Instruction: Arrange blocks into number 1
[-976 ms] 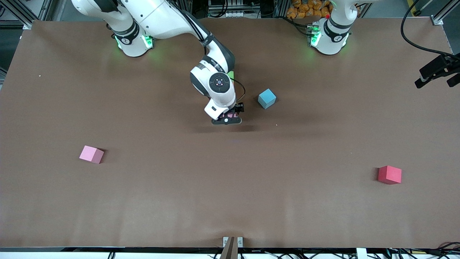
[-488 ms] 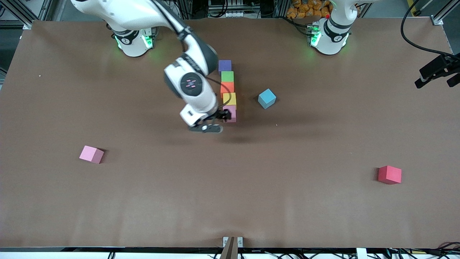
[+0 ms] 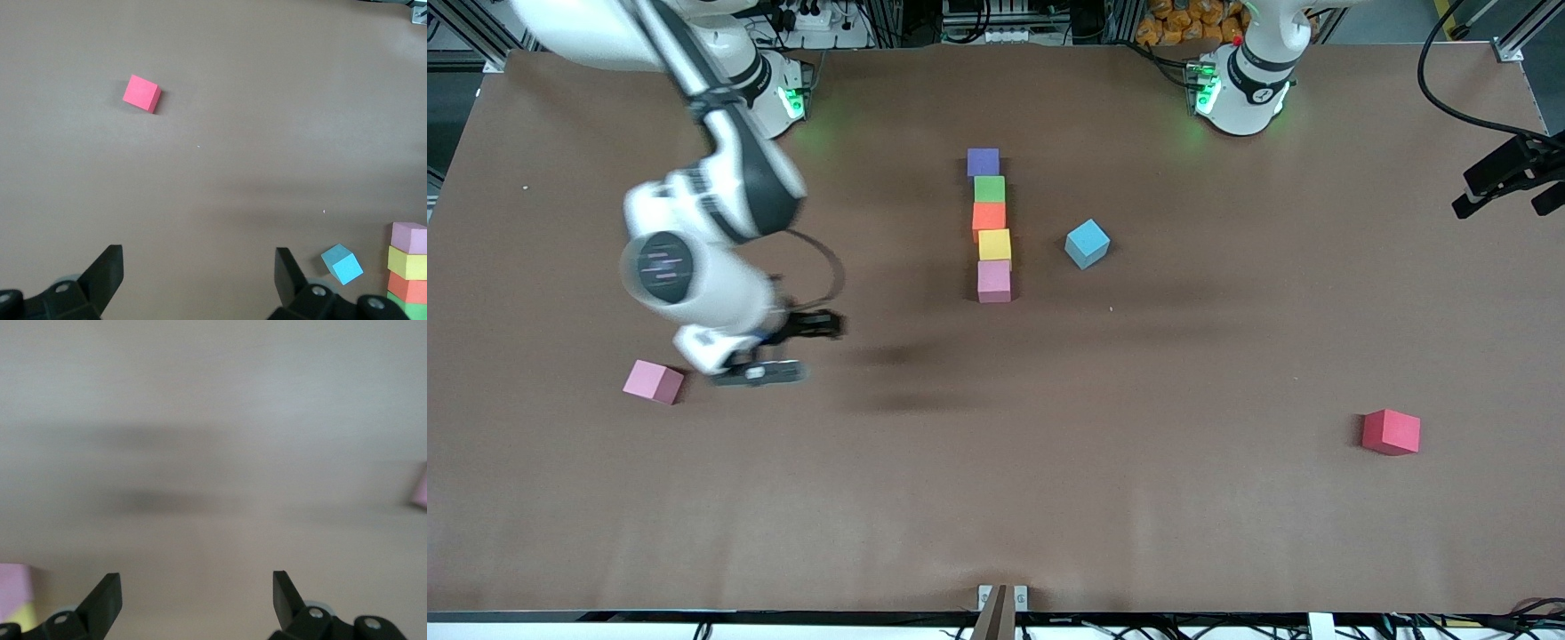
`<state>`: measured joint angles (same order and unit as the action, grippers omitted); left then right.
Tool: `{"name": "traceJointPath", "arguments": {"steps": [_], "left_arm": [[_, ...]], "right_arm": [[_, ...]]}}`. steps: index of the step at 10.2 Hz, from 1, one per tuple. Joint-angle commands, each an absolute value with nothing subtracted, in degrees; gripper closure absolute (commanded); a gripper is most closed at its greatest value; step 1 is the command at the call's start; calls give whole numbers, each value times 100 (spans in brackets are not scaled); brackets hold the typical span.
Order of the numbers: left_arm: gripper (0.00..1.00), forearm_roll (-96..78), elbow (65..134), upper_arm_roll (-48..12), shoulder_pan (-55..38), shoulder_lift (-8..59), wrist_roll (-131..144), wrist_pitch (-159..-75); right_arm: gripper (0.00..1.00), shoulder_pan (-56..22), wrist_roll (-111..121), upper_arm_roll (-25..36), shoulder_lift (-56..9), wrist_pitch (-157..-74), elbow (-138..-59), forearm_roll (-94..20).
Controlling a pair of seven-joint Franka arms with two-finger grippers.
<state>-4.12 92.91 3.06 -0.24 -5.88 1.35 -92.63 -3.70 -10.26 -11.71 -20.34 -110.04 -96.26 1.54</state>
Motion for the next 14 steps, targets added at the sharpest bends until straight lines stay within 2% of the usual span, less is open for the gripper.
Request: {"name": "traceJointPath", "arguments": {"steps": [1, 3, 6, 7, 9, 14], "left_arm": [[0, -378, 9158, 325, -44, -536, 9, -9141], [0, -378, 9158, 325, -44, -545, 9, -9141], [0, -378, 9158, 325, -44, -545, 9, -9132], [0, -378, 9158, 316, -44, -545, 9, -9141], [0, -378, 9158, 316, -53, -545, 17, -9141], [0, -378, 9158, 299, -44, -545, 18, -9132]], "right_arm": [[0, -369, 57, -390, -1618, -10758, -9765, 141], [0, -457, 395, 77, -1207, -10435, -9765, -69], [0, -457, 562, 106, -380, -9671, -9721, -97], [0, -396, 563, 79, -274, -9407, -9407, -97], [0, -369, 597, 97, -307, -8975, -8713, -97], [0, -264, 958, 88, -308, -9044, -8569, -114]]}}
